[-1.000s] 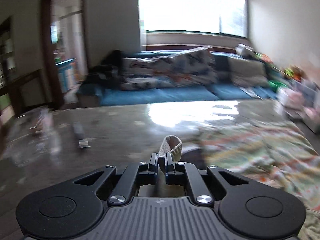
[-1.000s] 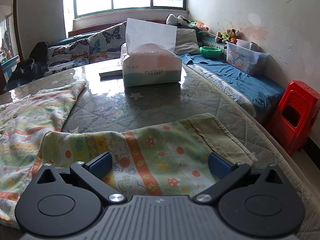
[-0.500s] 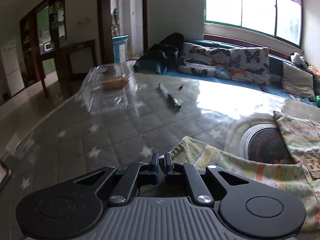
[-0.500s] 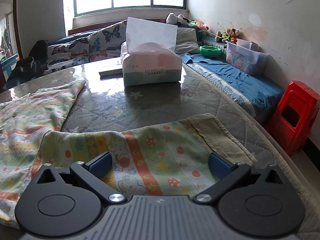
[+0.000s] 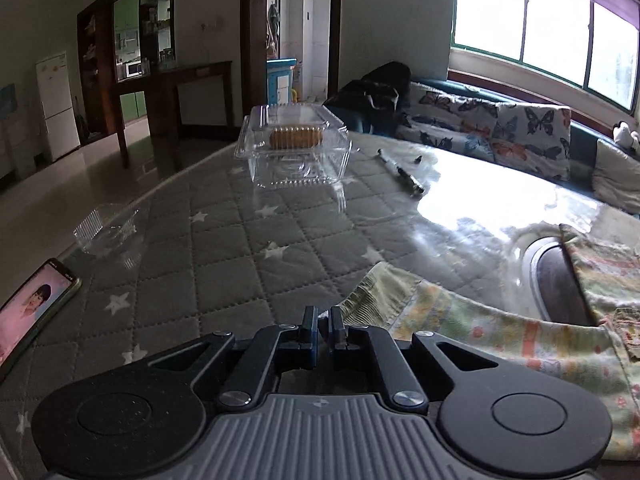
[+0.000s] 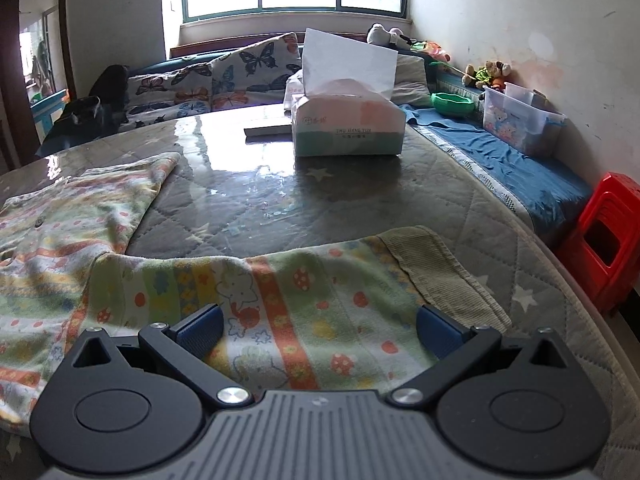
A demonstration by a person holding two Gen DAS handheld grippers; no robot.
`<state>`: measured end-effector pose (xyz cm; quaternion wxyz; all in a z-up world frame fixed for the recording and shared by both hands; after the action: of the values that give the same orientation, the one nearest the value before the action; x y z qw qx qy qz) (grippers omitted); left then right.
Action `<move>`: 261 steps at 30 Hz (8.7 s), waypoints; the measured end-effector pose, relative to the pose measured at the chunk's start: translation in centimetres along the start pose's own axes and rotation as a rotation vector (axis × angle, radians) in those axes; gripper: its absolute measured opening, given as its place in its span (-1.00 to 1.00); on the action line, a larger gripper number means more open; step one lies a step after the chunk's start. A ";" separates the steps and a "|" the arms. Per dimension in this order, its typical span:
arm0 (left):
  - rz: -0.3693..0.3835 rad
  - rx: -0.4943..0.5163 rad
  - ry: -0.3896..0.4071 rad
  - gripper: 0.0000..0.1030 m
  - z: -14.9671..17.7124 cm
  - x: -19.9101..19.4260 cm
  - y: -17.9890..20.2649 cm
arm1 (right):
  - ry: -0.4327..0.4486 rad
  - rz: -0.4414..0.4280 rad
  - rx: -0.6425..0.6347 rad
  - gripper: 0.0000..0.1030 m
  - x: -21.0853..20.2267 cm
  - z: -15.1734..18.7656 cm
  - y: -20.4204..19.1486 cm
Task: Fold clothes
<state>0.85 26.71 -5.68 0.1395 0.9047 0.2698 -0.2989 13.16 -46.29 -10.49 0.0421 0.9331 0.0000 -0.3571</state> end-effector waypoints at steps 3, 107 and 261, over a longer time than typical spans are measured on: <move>-0.009 0.040 -0.016 -0.87 -0.1 0.8 0.6 | -0.001 0.001 0.000 1.00 0.1 -0.2 0.1; 0.573 0.449 -0.053 0.35 7.6 -10.1 23.0 | -0.051 -0.622 -0.582 -0.33 -10.9 4.1 -25.7; 0.935 0.481 -0.332 -0.53 11.8 -10.4 29.3 | -0.022 -0.345 -0.045 -0.34 -5.1 0.9 -6.6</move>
<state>5.04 -6.29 -5.85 0.0877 0.8751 -0.2622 -0.3971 8.54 -39.60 -8.29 0.0009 0.9141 0.1675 -0.3693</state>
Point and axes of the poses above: each gripper's, at about its wrist camera, not at the fingertips, and x roughly the way its jaws point, y to its right, z to its underside, the point moved 7 cm from there along x, roughly the way its jaws point, and after that the axes turned 6 degrees about -x, right-handed, at the moved point
